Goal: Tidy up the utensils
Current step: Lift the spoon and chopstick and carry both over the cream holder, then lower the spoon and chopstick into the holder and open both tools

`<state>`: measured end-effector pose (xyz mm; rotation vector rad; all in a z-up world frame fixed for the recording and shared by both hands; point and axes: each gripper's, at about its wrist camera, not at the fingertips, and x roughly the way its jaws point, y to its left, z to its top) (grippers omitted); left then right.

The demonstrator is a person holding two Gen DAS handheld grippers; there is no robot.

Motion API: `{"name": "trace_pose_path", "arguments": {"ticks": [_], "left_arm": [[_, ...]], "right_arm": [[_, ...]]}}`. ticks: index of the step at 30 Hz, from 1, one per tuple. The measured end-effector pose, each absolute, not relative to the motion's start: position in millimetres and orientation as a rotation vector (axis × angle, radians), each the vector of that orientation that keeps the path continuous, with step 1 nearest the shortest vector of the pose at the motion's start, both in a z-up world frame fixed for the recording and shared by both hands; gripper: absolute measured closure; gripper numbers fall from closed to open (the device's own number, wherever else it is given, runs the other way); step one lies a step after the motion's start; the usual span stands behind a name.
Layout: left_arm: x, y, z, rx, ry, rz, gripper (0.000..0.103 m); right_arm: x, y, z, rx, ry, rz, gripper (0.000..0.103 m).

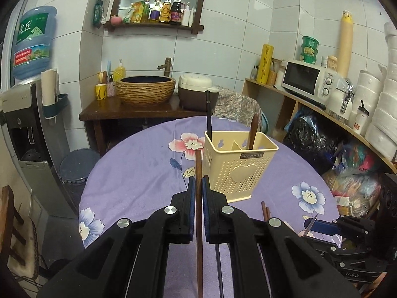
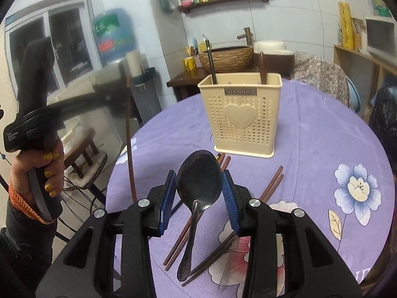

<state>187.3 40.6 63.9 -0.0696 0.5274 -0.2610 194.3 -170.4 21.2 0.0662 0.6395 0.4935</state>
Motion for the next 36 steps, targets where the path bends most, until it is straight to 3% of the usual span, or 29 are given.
{"name": "trace_pose_path", "arguments": {"ticks": [14, 27, 31, 36], "left_arm": [[192, 35, 88, -0.079, 0.479, -0.292, 0.096], [253, 11, 221, -0.14, 0.214, -0.282, 0.096], [286, 0, 215, -0.161, 0.197, -0.234, 0.096], [308, -4, 169, -0.177, 0.254, -0.208, 0.096]], "right_arm": [[213, -165, 21, 0.014, 0.59, 0.469, 0.065], [315, -177, 164, -0.045, 0.242, 0.258, 0.065], [346, -178, 162, -0.034, 0.222, 0.196, 0.065], [366, -180, 118, -0.063, 0.257, 0.164, 0.065]]}}
